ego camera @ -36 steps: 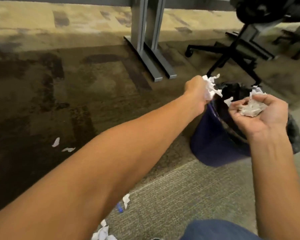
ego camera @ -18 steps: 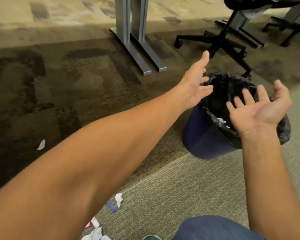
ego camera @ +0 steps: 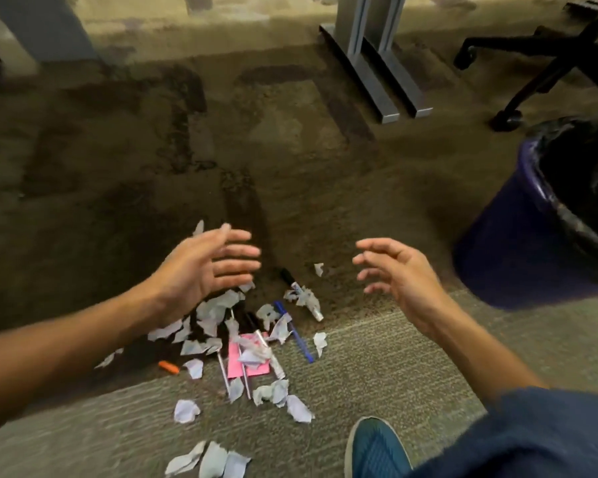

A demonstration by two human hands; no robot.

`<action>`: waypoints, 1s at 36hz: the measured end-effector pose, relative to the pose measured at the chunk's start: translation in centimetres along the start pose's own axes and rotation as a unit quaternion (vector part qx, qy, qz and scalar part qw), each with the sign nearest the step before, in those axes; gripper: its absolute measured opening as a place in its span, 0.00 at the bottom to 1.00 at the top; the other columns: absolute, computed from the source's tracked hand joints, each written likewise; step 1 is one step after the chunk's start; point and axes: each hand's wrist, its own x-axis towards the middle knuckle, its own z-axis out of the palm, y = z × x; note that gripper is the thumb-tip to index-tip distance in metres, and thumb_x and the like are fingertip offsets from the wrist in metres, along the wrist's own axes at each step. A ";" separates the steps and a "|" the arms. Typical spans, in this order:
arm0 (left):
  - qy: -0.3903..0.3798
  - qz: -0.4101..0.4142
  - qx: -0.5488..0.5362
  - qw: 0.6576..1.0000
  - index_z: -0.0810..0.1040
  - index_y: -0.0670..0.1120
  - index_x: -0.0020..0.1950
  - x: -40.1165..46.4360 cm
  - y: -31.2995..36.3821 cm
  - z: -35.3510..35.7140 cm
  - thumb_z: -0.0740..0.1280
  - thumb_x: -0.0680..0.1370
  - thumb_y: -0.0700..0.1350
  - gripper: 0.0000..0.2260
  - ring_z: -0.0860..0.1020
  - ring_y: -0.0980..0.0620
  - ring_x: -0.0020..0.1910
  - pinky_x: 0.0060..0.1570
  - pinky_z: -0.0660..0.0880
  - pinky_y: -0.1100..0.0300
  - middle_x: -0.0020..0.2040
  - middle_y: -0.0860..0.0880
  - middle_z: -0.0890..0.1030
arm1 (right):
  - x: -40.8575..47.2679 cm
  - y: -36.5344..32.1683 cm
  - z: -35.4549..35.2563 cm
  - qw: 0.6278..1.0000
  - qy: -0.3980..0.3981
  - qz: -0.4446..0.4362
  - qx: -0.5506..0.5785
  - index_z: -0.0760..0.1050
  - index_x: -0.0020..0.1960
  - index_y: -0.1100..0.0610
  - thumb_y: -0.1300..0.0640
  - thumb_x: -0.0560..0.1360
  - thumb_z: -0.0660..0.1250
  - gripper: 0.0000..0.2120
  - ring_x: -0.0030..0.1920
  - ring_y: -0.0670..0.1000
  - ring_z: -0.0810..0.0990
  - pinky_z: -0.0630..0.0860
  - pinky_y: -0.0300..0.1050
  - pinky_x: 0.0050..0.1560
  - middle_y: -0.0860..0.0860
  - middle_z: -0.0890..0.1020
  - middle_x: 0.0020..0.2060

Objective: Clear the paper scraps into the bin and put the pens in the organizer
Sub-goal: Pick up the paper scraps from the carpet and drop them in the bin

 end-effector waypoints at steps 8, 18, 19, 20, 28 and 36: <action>0.164 -0.037 -0.065 0.984 0.75 0.39 0.63 -8.1 -13.2 -8.2 0.61 0.77 0.52 0.21 0.82 0.39 0.52 0.49 0.82 0.49 0.57 0.36 0.82 | -1.0 7.6 4.7 0.970 -0.128 0.054 -0.198 0.82 0.51 0.50 0.60 0.76 0.71 0.07 0.39 0.47 0.81 0.77 0.42 0.37 0.49 0.84 0.41; 0.059 0.001 0.381 0.923 0.79 0.56 0.57 -14.5 -22.4 -8.2 0.71 0.76 0.50 0.10 0.81 0.60 0.52 0.53 0.78 0.61 0.52 0.60 0.82 | -3.4 14.1 6.4 0.793 -0.287 -0.038 -0.537 0.76 0.60 0.47 0.45 0.75 0.71 0.15 0.47 0.37 0.73 0.71 0.33 0.50 0.41 0.77 0.53; 0.039 0.008 0.421 0.906 0.77 0.58 0.58 -14.7 -22.9 -8.1 0.70 0.75 0.53 0.12 0.79 0.62 0.54 0.55 0.77 0.62 0.54 0.62 0.81 | -3.7 14.6 6.4 0.782 -0.298 -0.038 -0.546 0.75 0.60 0.46 0.43 0.75 0.71 0.16 0.49 0.37 0.73 0.69 0.33 0.52 0.41 0.76 0.54; 0.023 0.011 0.454 0.891 0.75 0.61 0.60 -14.8 -23.4 -8.1 0.69 0.75 0.55 0.14 0.76 0.64 0.56 0.57 0.75 0.64 0.56 0.64 0.78 | -4.0 15.2 6.3 0.775 -0.305 -0.039 -0.552 0.74 0.60 0.46 0.42 0.74 0.71 0.17 0.51 0.38 0.72 0.69 0.34 0.54 0.40 0.75 0.54; -0.016 0.007 0.561 0.828 0.69 0.60 0.68 -14.2 -26.6 -8.7 0.72 0.73 0.54 0.25 0.61 0.67 0.63 0.65 0.59 0.70 0.61 0.67 0.63 | -5.3 18.1 6.3 0.709 -0.338 -0.060 -0.615 0.65 0.67 0.46 0.34 0.71 0.69 0.31 0.57 0.47 0.72 0.74 0.44 0.58 0.45 0.69 0.62; 0.012 0.041 0.546 0.837 0.73 0.62 0.56 -14.0 -26.4 -8.5 0.70 0.75 0.40 0.19 0.72 0.67 0.54 0.53 0.68 0.76 0.54 0.68 0.69 | -5.7 18.6 6.3 0.717 -0.321 -0.121 -0.607 0.71 0.62 0.50 0.50 0.80 0.64 0.12 0.53 0.46 0.74 0.70 0.36 0.53 0.47 0.72 0.59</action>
